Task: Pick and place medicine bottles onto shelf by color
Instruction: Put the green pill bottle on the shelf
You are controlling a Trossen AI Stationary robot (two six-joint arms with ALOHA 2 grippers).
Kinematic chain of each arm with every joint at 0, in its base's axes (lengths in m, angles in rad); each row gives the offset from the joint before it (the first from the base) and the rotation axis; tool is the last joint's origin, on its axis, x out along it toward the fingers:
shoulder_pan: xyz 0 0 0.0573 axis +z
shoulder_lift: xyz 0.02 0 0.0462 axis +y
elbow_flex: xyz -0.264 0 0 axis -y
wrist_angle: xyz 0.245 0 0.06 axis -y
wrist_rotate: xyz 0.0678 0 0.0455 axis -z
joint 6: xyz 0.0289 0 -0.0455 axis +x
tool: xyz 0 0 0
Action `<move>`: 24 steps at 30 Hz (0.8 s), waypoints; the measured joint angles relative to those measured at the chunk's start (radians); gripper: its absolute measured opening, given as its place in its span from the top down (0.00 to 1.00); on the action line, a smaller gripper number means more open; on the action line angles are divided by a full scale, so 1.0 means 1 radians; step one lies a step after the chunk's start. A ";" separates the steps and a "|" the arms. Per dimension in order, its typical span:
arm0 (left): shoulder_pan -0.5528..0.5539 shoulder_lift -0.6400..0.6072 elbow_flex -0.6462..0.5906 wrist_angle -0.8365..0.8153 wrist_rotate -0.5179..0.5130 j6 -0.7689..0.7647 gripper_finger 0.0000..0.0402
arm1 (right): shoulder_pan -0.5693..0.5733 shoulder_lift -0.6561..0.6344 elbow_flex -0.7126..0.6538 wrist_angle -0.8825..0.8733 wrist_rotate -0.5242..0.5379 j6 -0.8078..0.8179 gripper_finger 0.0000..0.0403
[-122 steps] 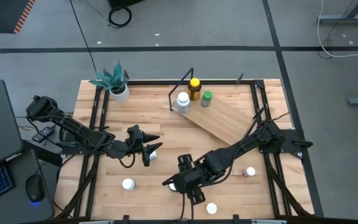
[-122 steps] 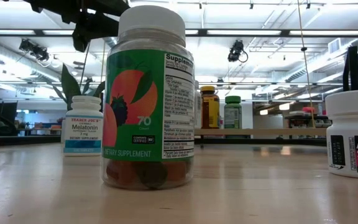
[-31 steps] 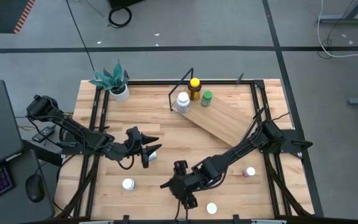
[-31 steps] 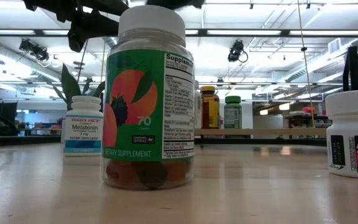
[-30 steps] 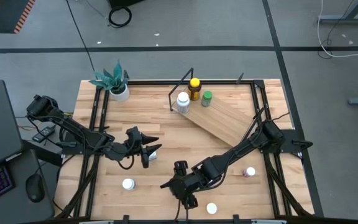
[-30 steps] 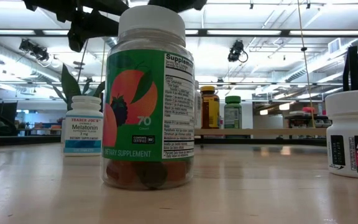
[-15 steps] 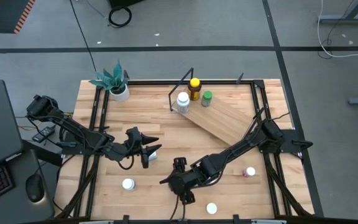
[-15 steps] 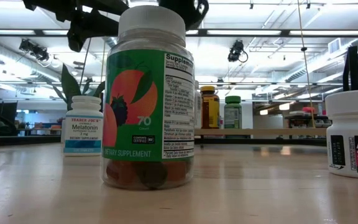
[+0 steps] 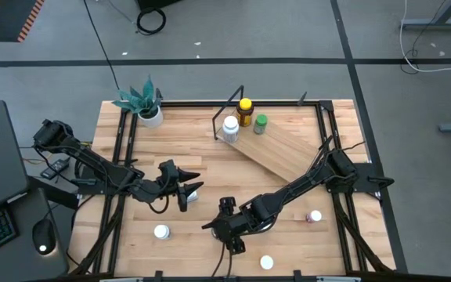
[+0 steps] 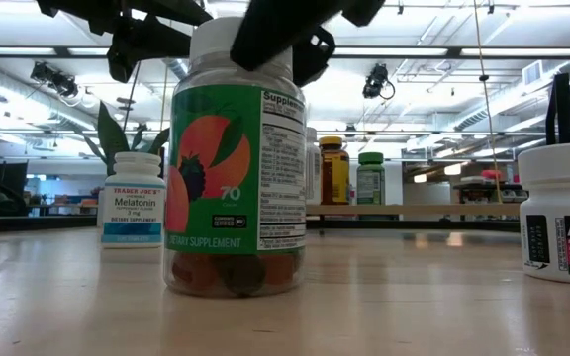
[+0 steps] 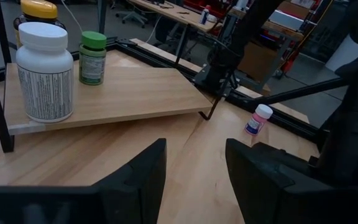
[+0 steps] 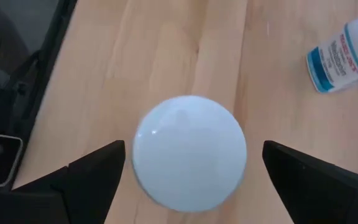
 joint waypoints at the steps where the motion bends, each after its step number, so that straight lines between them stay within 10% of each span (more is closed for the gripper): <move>1: 0.000 0.000 0.000 0.000 0.000 0.000 0.57 | 0.000 0.000 0.000 0.004 0.000 0.000 0.05; 16: 0.000 0.000 0.000 0.000 0.000 0.000 0.57 | 0.001 -0.001 0.011 -0.011 0.000 0.003 0.40; 24: -0.001 0.000 0.000 0.000 0.000 -0.001 0.57 | -0.004 -0.002 0.101 -0.238 0.003 0.003 0.40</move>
